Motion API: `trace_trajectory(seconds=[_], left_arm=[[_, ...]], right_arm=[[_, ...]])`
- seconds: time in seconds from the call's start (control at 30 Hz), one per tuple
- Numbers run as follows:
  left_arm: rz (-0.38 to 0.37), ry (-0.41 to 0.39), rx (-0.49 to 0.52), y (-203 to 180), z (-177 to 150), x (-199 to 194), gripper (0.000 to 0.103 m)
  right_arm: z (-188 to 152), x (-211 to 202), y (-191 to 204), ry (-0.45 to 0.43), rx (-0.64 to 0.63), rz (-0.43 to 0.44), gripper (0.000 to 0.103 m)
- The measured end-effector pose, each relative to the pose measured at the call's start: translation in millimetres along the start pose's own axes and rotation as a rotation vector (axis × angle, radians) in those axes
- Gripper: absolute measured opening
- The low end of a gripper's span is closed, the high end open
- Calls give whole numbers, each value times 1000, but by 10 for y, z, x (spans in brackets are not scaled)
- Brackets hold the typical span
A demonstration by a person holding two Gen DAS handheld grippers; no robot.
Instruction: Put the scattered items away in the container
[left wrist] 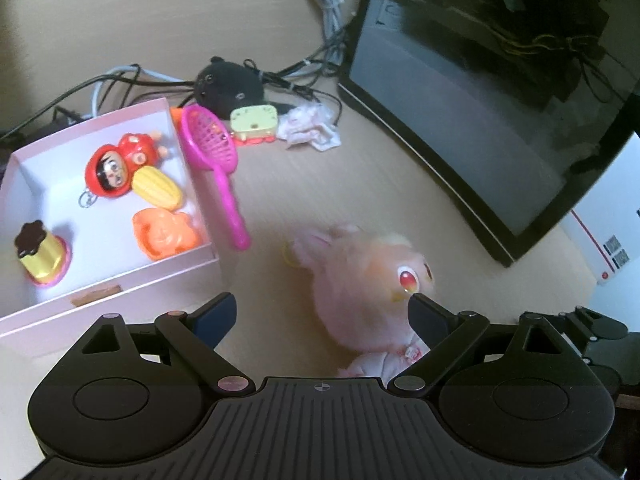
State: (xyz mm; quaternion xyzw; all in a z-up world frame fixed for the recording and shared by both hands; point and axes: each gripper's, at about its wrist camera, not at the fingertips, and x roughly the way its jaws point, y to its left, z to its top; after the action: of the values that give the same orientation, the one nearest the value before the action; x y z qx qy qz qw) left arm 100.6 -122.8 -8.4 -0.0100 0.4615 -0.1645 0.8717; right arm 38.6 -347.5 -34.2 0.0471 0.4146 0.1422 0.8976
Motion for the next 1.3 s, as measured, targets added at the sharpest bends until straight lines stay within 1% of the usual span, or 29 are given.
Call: trace_trajectory(seconds=[0.1,0.17,0.2,0.3,0.43,0.47,0.5,0.53,0.6,0.73,0.87,1.0,1.17,1.2,1.23,1.3], left_arm=[[19,19,-14,46,-50,7,96],[26,21,-28,85,-56,-2,96],[29,21,-35,105,-58,-7,96],[28,8,-49,137,5,-32,96],[23,-17,-12,78,144,-4,96],[22,-21,0,55,173,23,96],[26,-21,11,34,190,55,96],[30,-20,21,13,204,87,96],[38,-10,35,-3,204,153,96],[15,-10,19,45,170,193,98],[8,-9,14,71,154,196,98],[18,5,22,66,127,211,97],[17,9,16,60,103,203,97],[16,-4,23,44,124,171,97],[12,-20,30,26,149,135,97],[-14,-41,43,-26,217,90,97]], right_arm=[[42,-92,274,-48,-102,72,103],[77,-63,470,-51,-176,86,103],[92,-22,561,-46,-208,82,103],[119,146,775,-23,-275,32,103],[95,295,974,-16,-369,20,103],[85,317,1000,-14,-387,17,101],[80,317,999,-13,-397,13,93],[81,310,981,-14,-401,10,88],[86,289,937,-16,-405,9,81],[97,248,866,-14,-400,10,77],[73,193,890,-40,-444,-31,73],[82,146,882,-72,-493,-94,73],[136,203,860,-58,-470,-102,76],[141,215,873,-59,-467,-104,79],[146,227,887,-61,-465,-107,83],[120,207,938,-67,-460,-112,88]])
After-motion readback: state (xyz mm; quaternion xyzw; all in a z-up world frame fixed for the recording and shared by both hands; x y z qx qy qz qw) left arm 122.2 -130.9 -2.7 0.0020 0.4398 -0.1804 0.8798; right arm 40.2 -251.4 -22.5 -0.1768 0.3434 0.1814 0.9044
